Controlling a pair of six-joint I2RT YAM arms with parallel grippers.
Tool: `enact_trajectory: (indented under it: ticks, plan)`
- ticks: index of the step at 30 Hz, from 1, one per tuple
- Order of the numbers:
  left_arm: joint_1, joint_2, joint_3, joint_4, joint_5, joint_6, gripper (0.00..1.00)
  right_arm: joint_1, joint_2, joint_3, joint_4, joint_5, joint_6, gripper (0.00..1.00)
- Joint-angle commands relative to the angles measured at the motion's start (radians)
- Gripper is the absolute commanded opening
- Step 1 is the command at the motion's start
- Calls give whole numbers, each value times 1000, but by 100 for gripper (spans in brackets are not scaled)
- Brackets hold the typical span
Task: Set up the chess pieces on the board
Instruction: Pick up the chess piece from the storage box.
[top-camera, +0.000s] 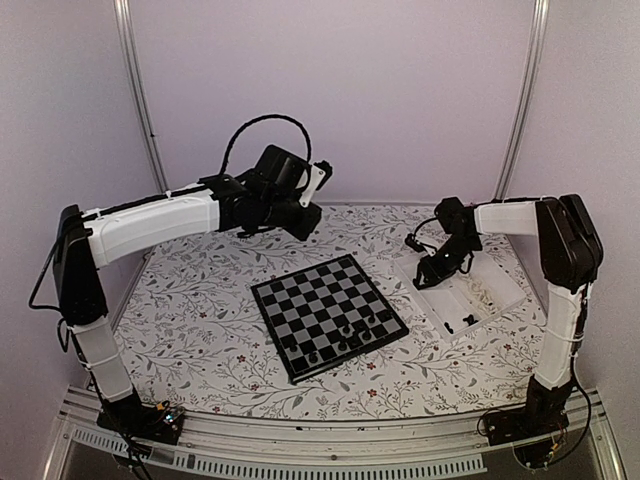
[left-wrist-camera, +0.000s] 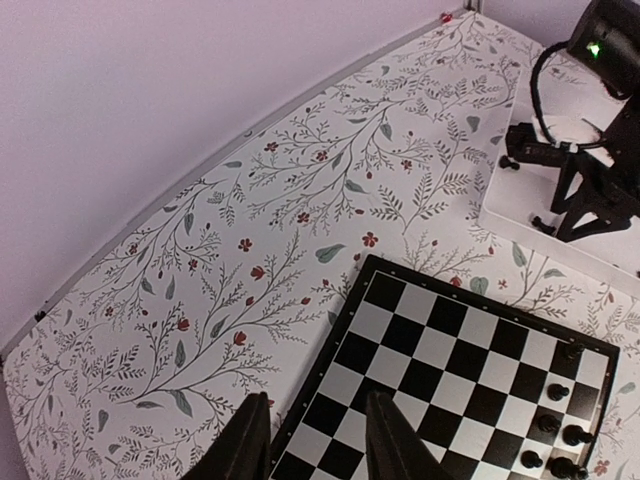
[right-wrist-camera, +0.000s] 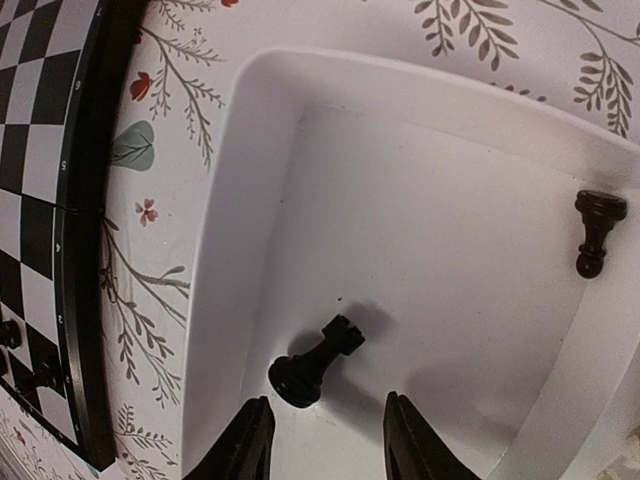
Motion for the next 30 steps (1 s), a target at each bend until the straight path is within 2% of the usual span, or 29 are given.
enact_trajectory:
  ticks: [1,8,16,21,27,30]
  plan:
    - [0,0,17,-5,-34,2,34,25,44,44,-24,0,12,41]
    - [-1,7,22,-12,-12,2,34,44,81,74,-27,52,25,41]
    - [-3,19,33,-31,-1,2,34,43,75,32,-16,129,25,36]
    - [-4,27,37,-38,3,2,34,41,49,11,-5,130,18,27]
    - [-7,46,55,-63,6,2,34,37,46,-6,-2,141,16,25]
    - [-7,49,53,-62,8,2,34,26,37,-20,3,141,13,17]
